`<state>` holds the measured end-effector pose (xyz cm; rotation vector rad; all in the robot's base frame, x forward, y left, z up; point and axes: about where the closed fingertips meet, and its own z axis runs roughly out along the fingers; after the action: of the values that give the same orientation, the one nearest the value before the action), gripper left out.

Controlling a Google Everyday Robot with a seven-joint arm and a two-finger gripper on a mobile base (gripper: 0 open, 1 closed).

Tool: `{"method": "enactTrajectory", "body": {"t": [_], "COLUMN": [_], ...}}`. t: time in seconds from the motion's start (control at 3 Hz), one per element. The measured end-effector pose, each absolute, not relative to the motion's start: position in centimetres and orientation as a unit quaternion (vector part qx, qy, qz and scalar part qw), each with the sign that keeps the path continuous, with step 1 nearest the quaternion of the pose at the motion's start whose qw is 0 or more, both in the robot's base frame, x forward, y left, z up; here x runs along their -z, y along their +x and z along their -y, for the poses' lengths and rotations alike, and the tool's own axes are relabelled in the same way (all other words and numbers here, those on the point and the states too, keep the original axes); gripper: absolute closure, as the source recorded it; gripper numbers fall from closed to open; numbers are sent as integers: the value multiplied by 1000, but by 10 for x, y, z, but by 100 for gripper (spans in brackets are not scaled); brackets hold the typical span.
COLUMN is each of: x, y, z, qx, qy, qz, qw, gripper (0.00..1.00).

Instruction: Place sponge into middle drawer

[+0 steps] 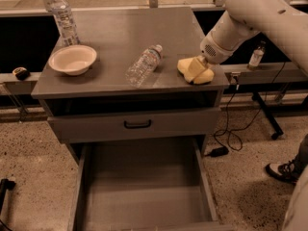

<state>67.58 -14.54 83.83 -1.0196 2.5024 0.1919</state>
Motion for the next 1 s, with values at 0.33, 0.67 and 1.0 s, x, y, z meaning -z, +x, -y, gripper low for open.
{"method": "enactTrajectory", "body": {"t": [0.33, 0.67, 1.0], "x": [-840, -850, -873], "y": [676, 665, 633], "z": [145, 152, 160], "qx": [-70, -91, -99], "qy": [-368, -383, -425], "qz": [-901, -886, -851], "qw": [216, 247, 292], "gripper": [86, 100, 100]}}
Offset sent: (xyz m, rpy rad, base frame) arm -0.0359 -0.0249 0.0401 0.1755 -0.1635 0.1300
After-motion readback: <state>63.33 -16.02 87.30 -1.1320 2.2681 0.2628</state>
